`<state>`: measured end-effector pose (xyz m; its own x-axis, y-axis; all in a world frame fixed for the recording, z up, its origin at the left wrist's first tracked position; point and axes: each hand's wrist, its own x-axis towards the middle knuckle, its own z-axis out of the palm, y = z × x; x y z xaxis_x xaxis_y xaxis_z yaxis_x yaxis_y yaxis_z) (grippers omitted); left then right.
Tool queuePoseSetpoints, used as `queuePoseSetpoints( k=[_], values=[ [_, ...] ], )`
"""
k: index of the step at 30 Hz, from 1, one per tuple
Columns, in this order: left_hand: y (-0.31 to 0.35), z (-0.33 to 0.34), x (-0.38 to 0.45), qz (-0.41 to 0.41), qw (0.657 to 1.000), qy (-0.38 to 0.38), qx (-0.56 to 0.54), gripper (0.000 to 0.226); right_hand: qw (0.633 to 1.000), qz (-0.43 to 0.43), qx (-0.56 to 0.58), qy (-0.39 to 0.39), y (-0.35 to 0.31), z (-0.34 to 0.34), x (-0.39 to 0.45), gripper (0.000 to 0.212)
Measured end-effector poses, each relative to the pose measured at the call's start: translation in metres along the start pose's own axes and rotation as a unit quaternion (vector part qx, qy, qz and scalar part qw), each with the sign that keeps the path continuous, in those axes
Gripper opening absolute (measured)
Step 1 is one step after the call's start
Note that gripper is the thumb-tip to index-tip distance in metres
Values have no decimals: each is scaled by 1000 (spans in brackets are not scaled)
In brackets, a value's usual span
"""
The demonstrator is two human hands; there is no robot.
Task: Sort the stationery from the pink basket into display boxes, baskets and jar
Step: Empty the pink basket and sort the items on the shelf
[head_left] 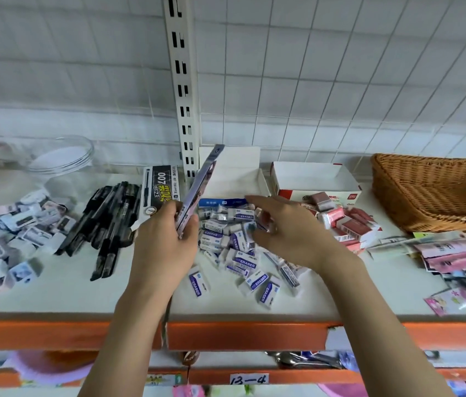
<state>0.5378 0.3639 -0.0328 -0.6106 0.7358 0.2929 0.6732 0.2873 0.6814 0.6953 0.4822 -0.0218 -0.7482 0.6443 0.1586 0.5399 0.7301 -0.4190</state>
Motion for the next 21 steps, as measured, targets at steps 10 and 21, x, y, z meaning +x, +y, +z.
queuePoseSetpoints(
  k=[10, 21],
  values=[
    [8, 9, -4, 15, 1000, -1, -17, 10, 989, 82, -121, 24, 24, -3, -6, 32],
    [39, 34, -2, 39, 991, -122, -28, 33, 975, 116, -95, 163, 52, -32, -30, 22]
  ],
)
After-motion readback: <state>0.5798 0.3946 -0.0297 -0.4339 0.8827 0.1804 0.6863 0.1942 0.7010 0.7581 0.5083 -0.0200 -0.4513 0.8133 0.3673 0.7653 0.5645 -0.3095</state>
